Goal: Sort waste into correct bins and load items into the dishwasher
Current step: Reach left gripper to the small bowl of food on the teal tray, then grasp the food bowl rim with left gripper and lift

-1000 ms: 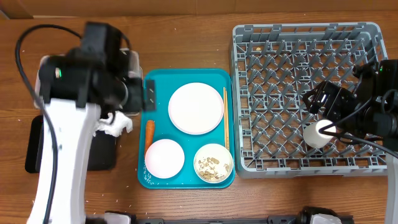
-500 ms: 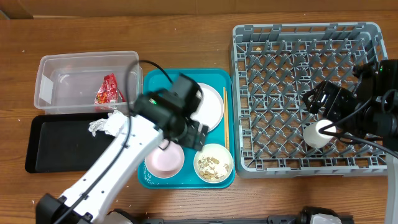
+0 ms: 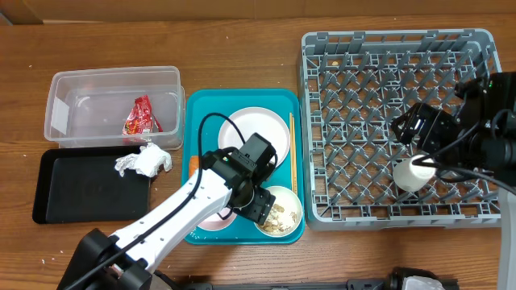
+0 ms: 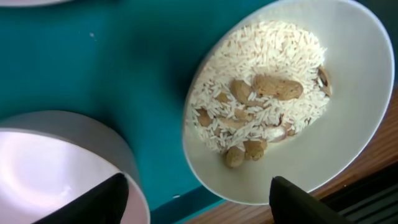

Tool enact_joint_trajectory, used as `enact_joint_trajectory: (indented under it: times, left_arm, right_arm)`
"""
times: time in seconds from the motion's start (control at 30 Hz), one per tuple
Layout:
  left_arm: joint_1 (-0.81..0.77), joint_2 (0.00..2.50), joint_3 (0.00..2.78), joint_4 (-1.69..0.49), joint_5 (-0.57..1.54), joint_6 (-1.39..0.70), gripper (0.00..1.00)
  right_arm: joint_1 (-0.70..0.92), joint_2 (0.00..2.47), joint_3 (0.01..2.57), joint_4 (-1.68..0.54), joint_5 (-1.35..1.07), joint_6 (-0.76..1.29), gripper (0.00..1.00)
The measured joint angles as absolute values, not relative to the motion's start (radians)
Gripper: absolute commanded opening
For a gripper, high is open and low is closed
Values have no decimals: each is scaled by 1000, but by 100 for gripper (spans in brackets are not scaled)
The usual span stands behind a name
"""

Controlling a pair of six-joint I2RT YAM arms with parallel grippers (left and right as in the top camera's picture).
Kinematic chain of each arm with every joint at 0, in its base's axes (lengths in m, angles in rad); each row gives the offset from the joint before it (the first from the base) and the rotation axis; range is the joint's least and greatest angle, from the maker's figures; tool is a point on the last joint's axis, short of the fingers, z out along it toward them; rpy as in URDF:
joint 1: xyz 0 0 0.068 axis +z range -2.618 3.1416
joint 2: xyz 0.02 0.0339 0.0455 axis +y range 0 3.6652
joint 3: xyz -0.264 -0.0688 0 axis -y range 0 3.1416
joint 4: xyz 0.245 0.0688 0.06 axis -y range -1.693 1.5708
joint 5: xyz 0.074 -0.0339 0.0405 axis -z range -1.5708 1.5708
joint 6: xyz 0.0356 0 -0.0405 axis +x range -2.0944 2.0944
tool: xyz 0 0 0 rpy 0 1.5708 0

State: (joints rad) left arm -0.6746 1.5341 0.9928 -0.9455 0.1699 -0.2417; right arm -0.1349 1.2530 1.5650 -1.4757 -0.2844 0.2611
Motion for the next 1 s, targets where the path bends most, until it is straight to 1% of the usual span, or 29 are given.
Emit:
enact_joint_trajectory:
  times: [0.23, 0.27, 0.43, 0.57, 0.6, 0.7, 0.77, 0.8, 0.87, 0.93, 1.0]
  left_arm:
    - [-675, 1534, 991, -876, 194, -232, 56]
    - [-675, 1534, 989, -864, 193, -232, 51]
    - [-675, 1542, 968, -797, 176, -232, 43]
    - [-675, 1586, 954, -768, 171, -231, 43]
    - [-675, 1603, 953, -766, 171, -231, 46]
    - [-675, 1660, 951, -754, 168, -224, 59]
    - [-675, 1682, 951, -754, 166, -217, 60]
    - [-675, 1687, 951, -753, 166, -205, 59]
    - [-675, 1687, 951, -751, 165, -189, 51]
    - [-675, 1687, 951, -742, 164, -167, 48]
    - [-675, 1687, 951, -728, 160, -150, 42]
  right_arm:
    - [-135, 1262, 1565, -1476, -285, 261, 100]
    - [-135, 1262, 1565, -1476, -285, 261, 100]
    - [-135, 1262, 1565, -1476, -285, 262, 100]
    - [-135, 1262, 1565, -1477, -285, 261, 100]
    - [-135, 1262, 1565, -1476, -284, 261, 100]
    - [-135, 1262, 1565, -1477, -285, 261, 100]
    - [-135, 1262, 1565, -1477, -284, 262, 100]
    - [-135, 1262, 1565, -1477, -284, 261, 100]
    - [-135, 1262, 1565, -1477, -284, 261, 100]
    - [-135, 1262, 1565, -1477, -284, 262, 100]
    - [-135, 1262, 1565, -1477, -284, 262, 100]
